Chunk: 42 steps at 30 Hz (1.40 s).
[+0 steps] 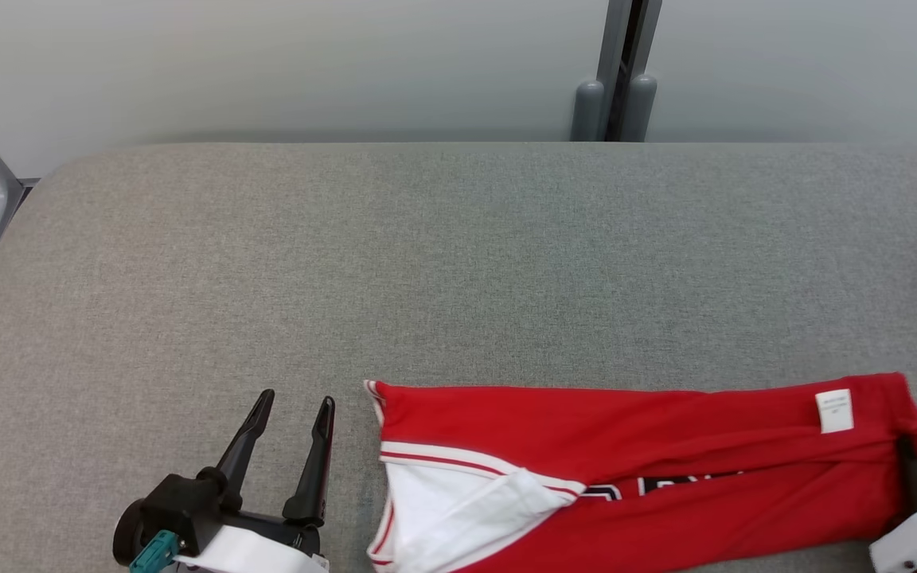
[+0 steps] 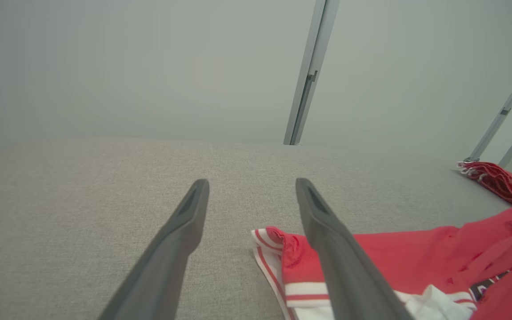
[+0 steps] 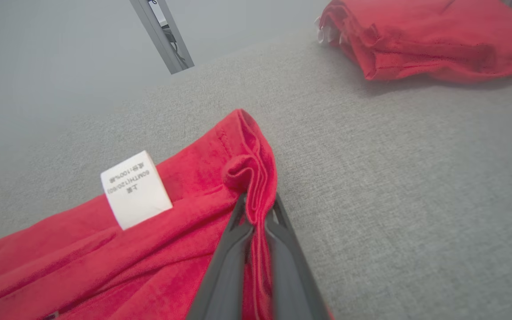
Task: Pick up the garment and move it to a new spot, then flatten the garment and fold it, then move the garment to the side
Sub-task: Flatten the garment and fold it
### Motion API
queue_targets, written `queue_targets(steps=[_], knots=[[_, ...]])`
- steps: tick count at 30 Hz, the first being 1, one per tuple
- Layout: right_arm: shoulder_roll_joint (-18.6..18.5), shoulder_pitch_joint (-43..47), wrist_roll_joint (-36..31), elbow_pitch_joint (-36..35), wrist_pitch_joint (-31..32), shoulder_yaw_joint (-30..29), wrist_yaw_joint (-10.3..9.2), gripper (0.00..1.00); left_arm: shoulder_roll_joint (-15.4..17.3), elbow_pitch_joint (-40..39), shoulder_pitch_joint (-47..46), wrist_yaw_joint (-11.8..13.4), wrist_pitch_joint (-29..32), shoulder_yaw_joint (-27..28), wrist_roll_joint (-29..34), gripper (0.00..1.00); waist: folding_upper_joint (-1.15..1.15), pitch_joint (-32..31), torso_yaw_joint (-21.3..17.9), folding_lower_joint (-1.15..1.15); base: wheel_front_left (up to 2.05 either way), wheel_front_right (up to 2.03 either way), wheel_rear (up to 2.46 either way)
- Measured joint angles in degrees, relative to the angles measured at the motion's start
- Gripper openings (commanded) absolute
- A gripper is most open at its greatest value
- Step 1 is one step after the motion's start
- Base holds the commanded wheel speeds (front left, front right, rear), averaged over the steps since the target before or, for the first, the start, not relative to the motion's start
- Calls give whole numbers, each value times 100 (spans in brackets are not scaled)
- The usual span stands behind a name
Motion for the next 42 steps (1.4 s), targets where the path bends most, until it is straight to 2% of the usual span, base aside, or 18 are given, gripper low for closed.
queue_targets(steps=[9, 13, 18, 22, 29, 31, 34, 38, 42], knots=[[-573, -303, -334, 413, 0, -402, 0, 0, 1, 32, 2, 0, 0, -3, -56, 100, 0, -126, 20, 0, 0, 0, 0], [-602, -385, -307, 536, 1, 35, 0, 0, 4, 107, 49, 0, 0, 92, -411, 100, 0, -221, -12, 0, 0, 0, 0], [-680, -391, 11, 449, 0, 767, -1, 0, 1, 149, 48, 0, 0, 24, -450, 100, 0, -302, -109, 0, 0, 0, 0], [-743, -402, 695, -7, 286, 1330, -1, 0, -5, 172, 40, 0, -1, -19, -358, 100, 0, -338, -237, 0, 0, 0, 0], [-775, -363, 1994, -1410, 1051, 2007, -1, 0, 0, 188, -25, 0, -1, 108, -397, 100, 0, -343, -480, 0, 0, 0, 0], [-651, -265, 2392, -1746, 1269, 2043, -1, 0, -4, 203, -29, 0, -1, 105, -411, 100, 0, -346, -518, 0, 0, 0, 0], [-246, -79, 3172, -2254, 1681, 2057, -2, 0, -3, 235, -53, 0, -1, 91, -420, 100, 0, -361, -537, 0, 0, 0, 0], [92, 149, 3710, -2789, 2129, 2168, -2, 0, -3, 256, -66, 0, 0, 94, -457, 100, 0, -388, -549, 0, 0, 0, 0], [524, 307, 4132, -3029, 2423, 2247, -2, 0, -1, 270, -81, 0, 0, 90, -472, 100, 0, -414, -509, 0, 0, 0, 0]])
